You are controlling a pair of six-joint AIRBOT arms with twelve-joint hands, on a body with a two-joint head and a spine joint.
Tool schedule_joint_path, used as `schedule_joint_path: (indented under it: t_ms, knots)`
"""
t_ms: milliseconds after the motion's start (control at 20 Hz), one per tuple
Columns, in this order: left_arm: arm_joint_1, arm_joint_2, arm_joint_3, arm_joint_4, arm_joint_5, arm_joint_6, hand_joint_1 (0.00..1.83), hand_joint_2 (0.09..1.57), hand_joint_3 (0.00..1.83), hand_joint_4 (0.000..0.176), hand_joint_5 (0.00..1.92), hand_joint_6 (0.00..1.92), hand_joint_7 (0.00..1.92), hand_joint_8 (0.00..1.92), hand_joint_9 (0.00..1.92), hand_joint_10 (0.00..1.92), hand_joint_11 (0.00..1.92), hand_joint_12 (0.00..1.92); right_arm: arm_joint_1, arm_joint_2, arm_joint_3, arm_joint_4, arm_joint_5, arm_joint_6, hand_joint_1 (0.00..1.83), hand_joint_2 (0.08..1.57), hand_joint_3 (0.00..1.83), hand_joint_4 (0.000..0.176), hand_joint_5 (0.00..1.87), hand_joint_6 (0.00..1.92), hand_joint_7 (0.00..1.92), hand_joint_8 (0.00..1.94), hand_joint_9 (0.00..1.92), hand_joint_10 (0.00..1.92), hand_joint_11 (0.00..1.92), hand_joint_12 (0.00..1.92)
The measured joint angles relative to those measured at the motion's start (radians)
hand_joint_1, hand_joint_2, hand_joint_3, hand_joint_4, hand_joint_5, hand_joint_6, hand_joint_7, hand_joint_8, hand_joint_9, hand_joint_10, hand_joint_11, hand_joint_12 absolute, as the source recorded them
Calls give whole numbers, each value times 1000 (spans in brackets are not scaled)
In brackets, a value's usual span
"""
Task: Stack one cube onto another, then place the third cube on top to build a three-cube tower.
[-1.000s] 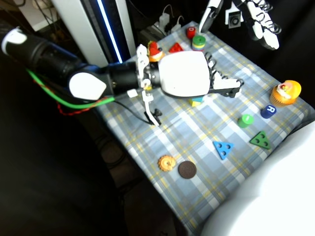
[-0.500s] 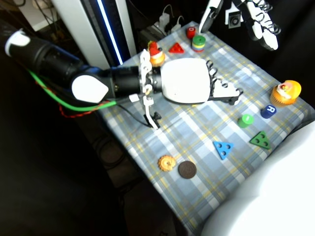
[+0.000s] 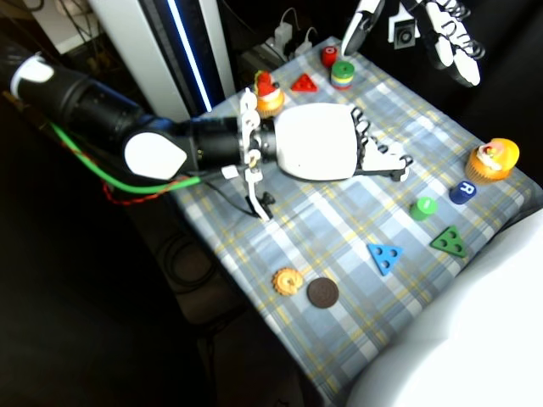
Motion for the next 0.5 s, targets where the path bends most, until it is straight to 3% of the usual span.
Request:
schedule_joint_path:
  t_ms: [450,500]
  knots:
    - [-3,-1,3,0,2,0,629,867,5,176,2,0,17,1,22,0,38,59,0,0,0,0,0,0,1166,1067,0,0,1069,821,793,1,628,0,0,1219]
    - [-3,-1,3,0,2,0,636,868,5,176,2,0,17,0,22,1,33,57,0,0,0,0,0,0,1154,996,0,0,926,334,761,0,605,4,0,1188]
